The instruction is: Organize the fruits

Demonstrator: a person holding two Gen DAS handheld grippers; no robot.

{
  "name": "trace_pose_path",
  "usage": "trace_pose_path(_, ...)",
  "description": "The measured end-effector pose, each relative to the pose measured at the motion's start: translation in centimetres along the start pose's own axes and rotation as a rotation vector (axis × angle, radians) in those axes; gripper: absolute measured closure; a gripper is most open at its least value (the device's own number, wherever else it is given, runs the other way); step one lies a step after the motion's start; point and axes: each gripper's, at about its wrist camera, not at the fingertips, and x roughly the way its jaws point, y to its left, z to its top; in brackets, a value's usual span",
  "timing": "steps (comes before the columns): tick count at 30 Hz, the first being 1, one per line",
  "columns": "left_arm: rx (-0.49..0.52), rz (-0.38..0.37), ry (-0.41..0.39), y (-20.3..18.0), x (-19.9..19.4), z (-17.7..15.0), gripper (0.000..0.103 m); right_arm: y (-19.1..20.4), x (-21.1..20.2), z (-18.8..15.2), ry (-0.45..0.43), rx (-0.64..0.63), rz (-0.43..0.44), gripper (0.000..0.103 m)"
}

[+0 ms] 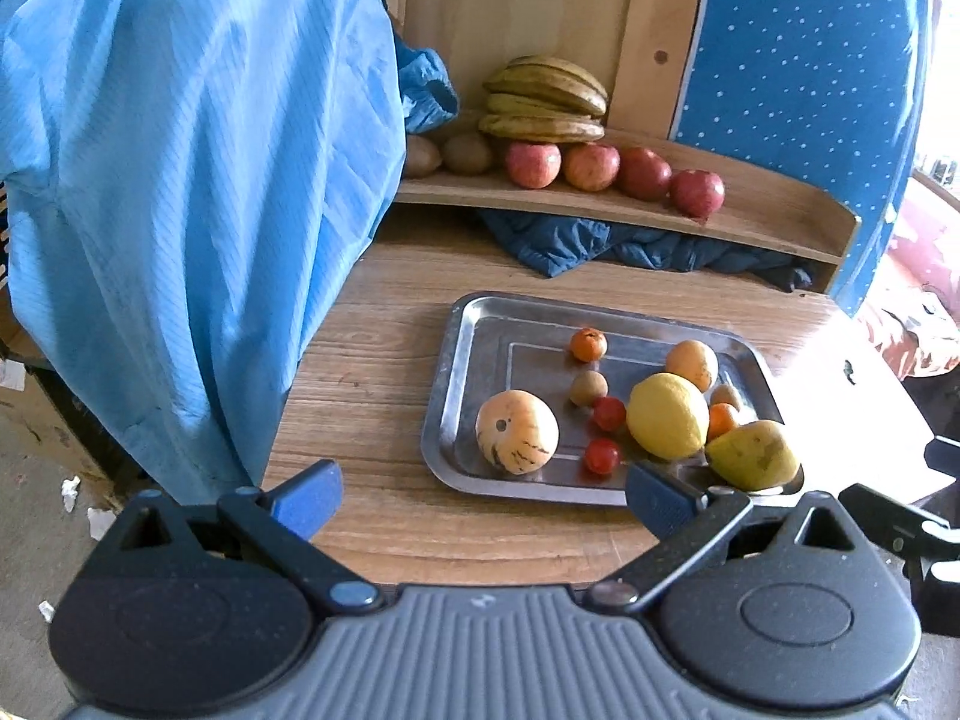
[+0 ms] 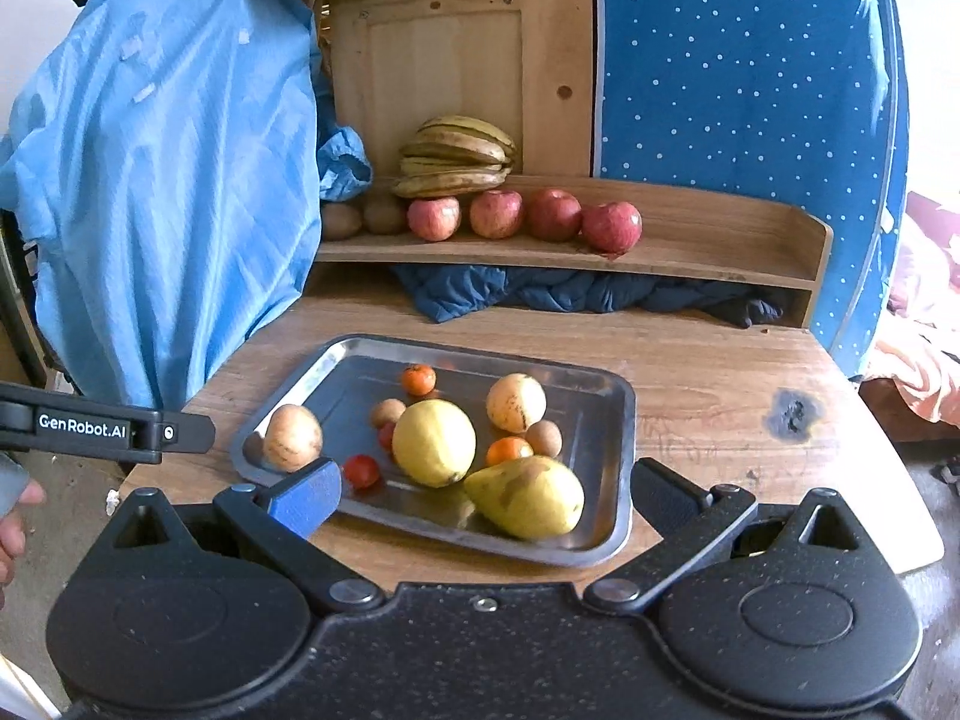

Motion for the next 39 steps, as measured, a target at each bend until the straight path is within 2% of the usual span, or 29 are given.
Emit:
trace_pose_path(11, 0.005, -0.018, -0.016, 1.4, -1.5, -1.7, 0.001, 1.1, -1.9, -1.2, 0.001, 0.012, -0.018, 0.001)
trace_pose_path(18, -0.001, 0.005, -0.012, 1.5, -1.9, -2.1, 0.001, 1.4, -1.5, -1.1, 0.025, 0.009, -0.013, 0.001)
trace_pose_path(28, 0.023, -0.002, 0.015, 1.2, -2.0, -2.8, 0.001, 0.9, -0.8, -1.8, 0.068, 0.035, 0.0, 0.001)
trace_pose_path(39, 0.03, -0.023, 0.018, 1.2, -1.5, -2.6, 0.001, 0.9, -0.7, -1.9, 0.07, 0.038, -0.005, 0.001)
